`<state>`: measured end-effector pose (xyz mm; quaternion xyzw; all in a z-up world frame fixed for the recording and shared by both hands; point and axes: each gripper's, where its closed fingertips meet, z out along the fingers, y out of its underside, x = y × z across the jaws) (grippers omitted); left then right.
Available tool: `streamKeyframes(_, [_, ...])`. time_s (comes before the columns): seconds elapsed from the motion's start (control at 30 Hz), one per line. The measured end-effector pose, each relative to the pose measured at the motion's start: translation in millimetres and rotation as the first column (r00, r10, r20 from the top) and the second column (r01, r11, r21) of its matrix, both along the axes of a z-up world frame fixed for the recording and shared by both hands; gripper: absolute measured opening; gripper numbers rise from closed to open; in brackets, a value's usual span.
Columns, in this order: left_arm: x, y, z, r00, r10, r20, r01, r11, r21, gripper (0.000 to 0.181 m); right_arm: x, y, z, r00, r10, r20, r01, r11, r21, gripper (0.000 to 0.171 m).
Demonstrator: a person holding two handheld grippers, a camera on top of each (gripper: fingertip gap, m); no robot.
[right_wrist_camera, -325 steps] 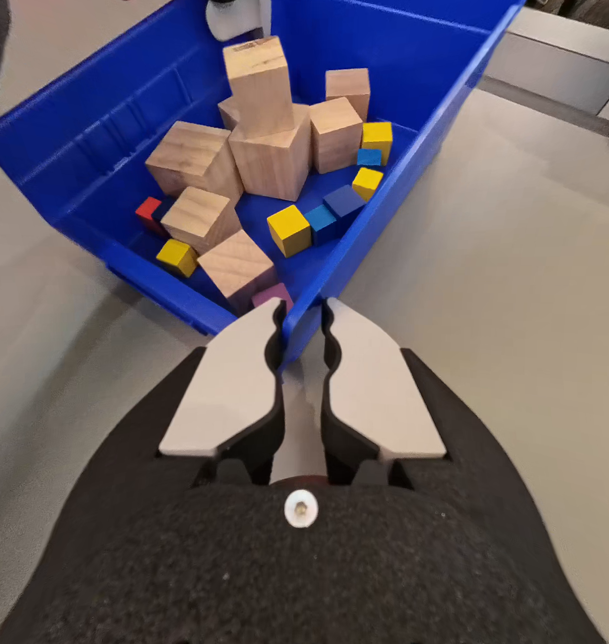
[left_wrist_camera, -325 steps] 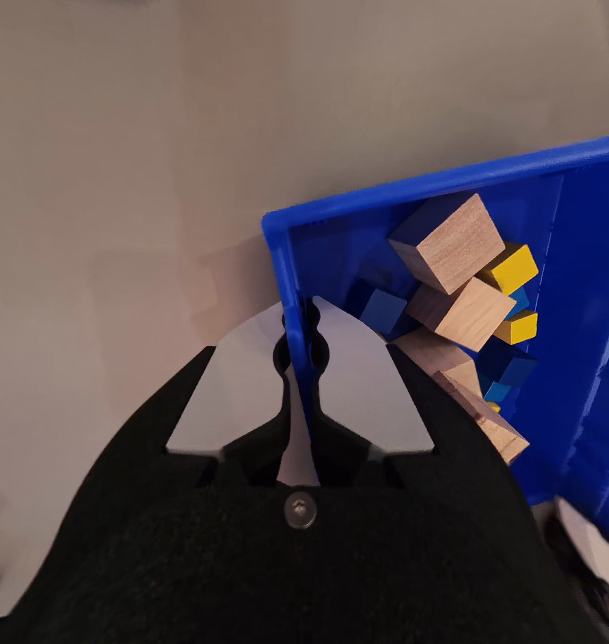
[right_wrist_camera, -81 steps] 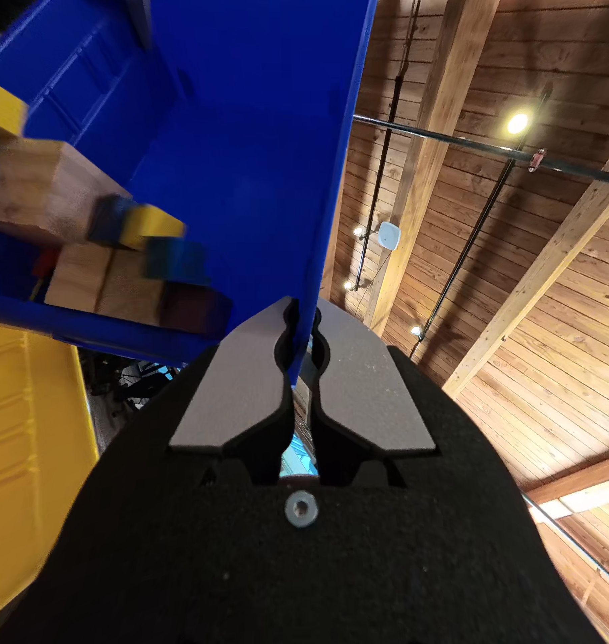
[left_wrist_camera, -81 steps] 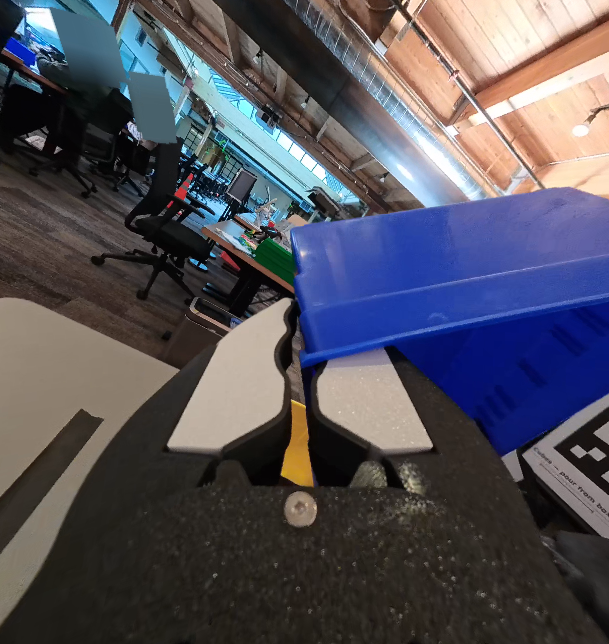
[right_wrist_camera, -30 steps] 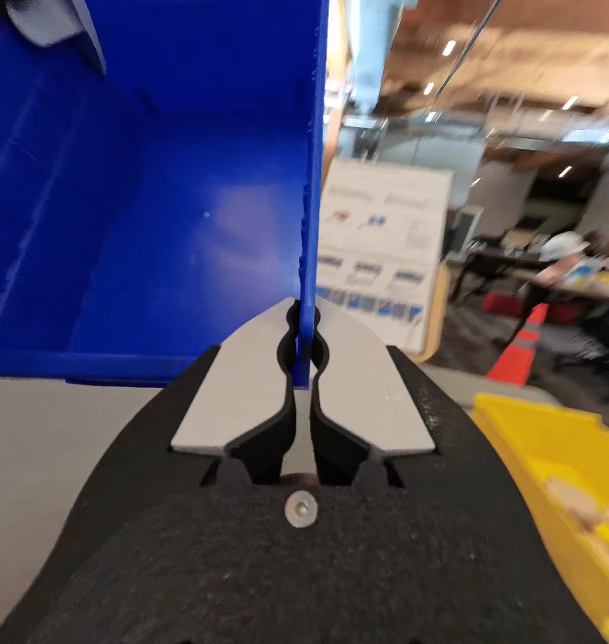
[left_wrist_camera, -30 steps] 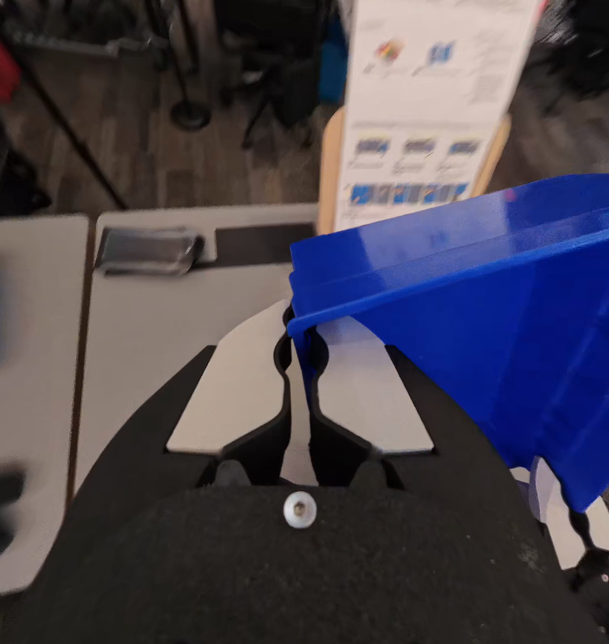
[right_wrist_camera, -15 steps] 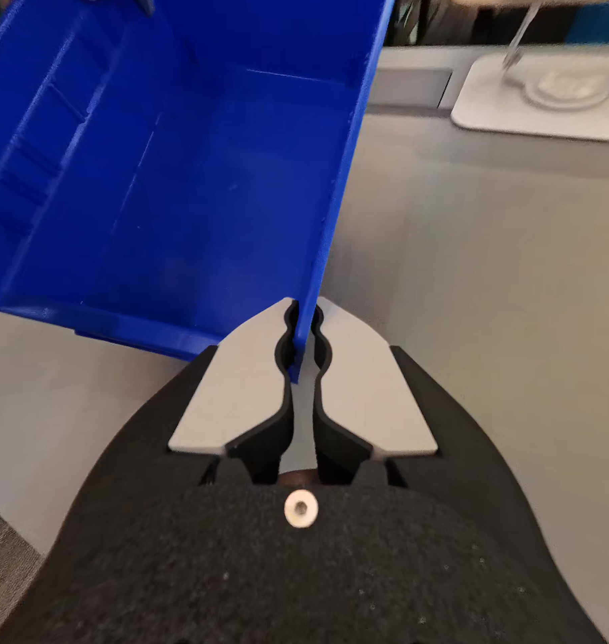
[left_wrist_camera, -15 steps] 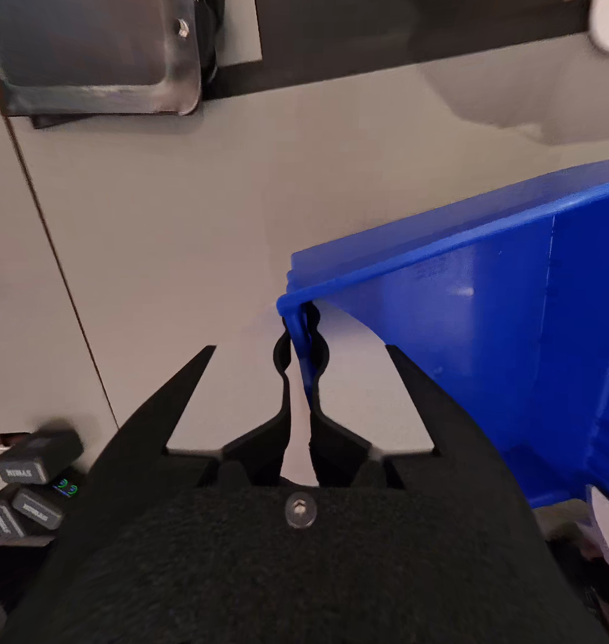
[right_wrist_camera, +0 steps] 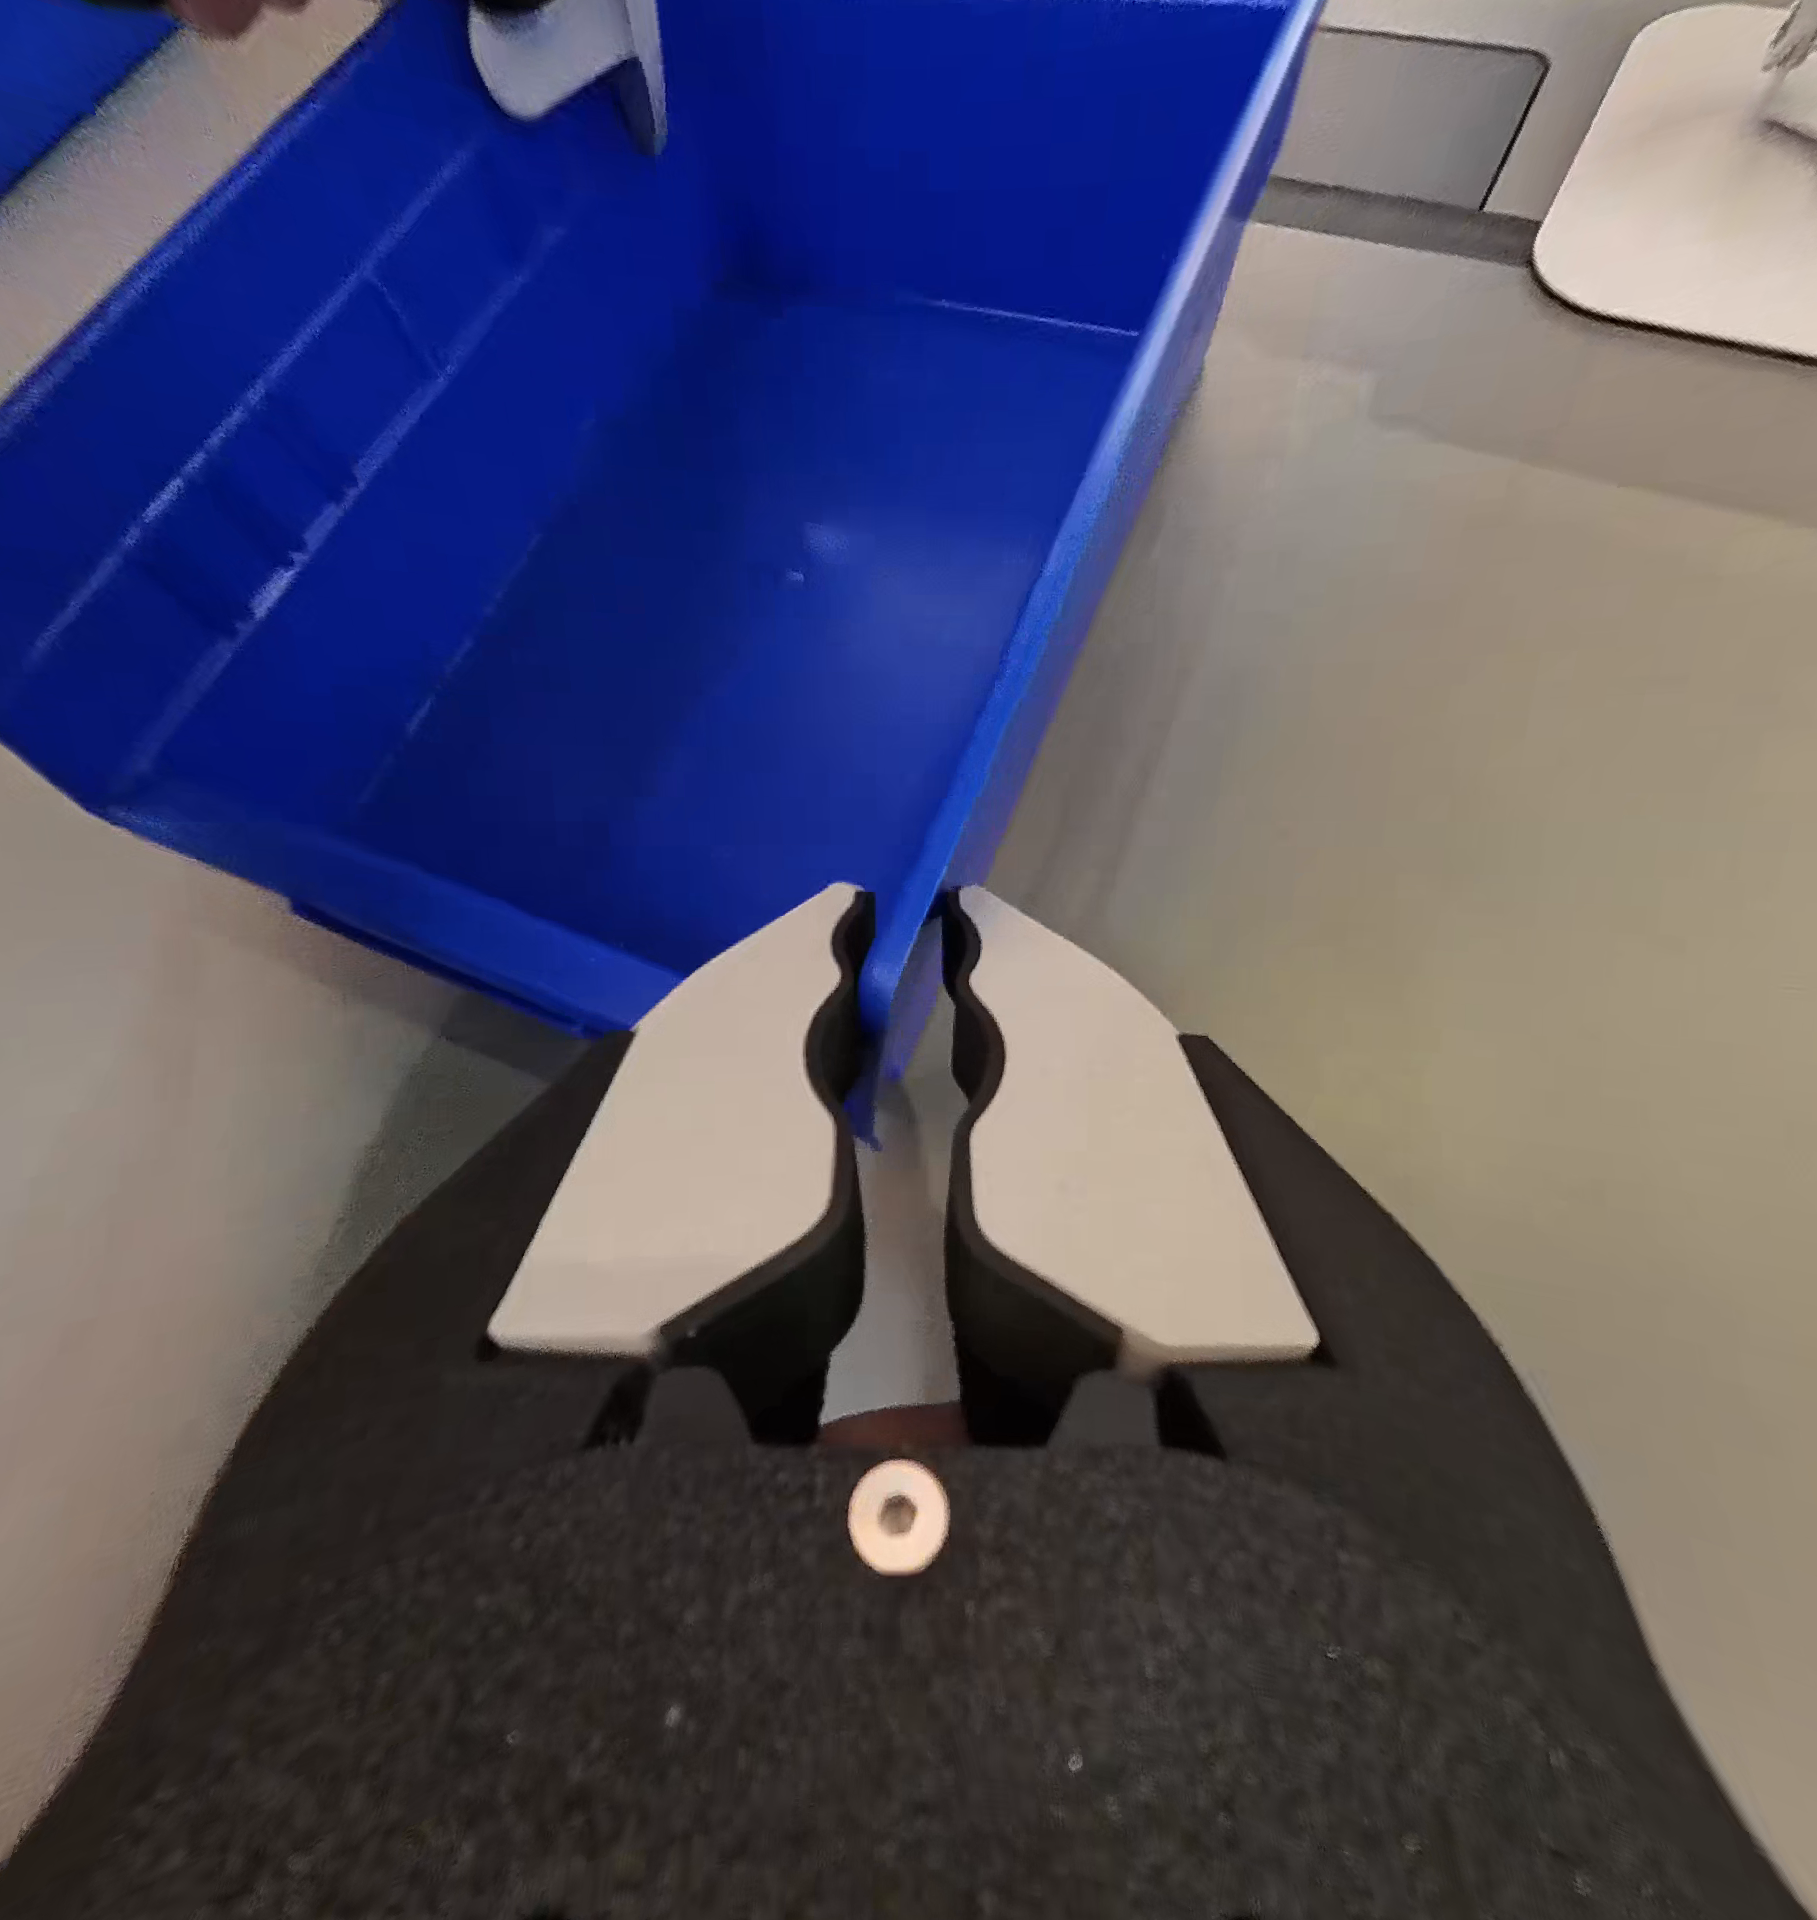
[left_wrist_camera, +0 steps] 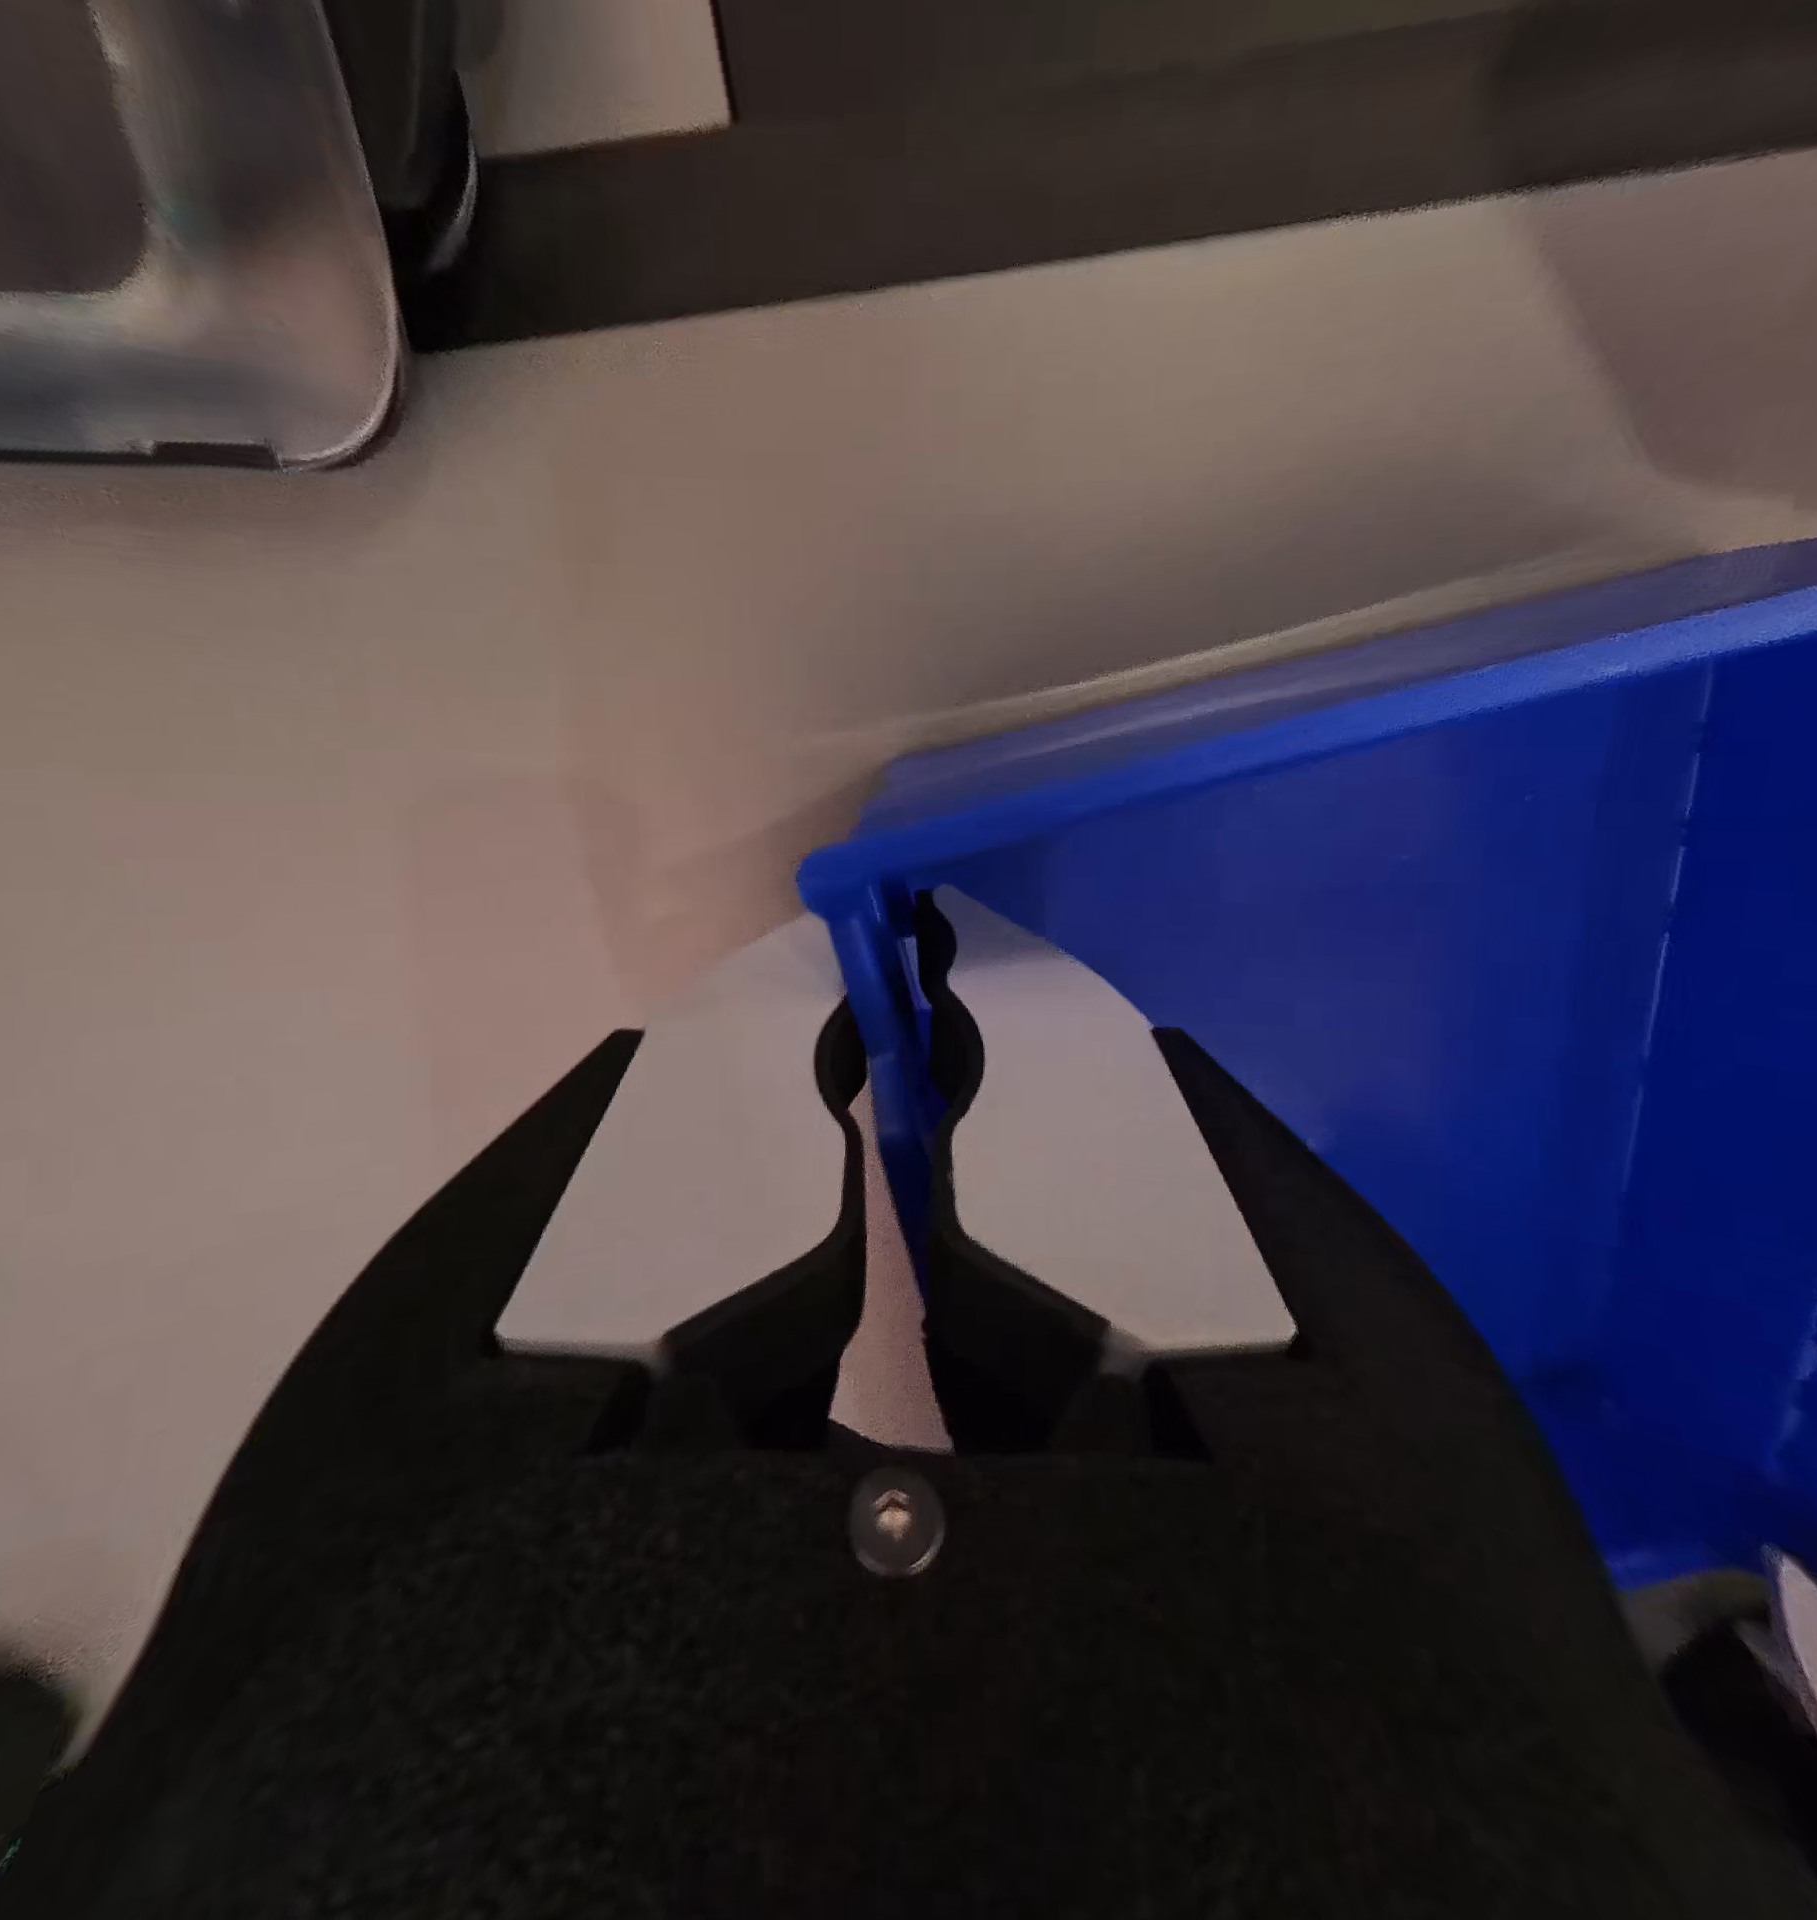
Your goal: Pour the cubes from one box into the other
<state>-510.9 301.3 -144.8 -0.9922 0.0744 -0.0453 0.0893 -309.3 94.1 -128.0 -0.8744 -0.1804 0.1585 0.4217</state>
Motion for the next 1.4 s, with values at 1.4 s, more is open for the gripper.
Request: streamKeyframes(1.4, [134,-372,33,0.931,0.057,0.361,-0.328,0.566,0.757,0.050,531,-122,16,0.920,-0.391,0.013,0.376,0.893,0.248,0.051])
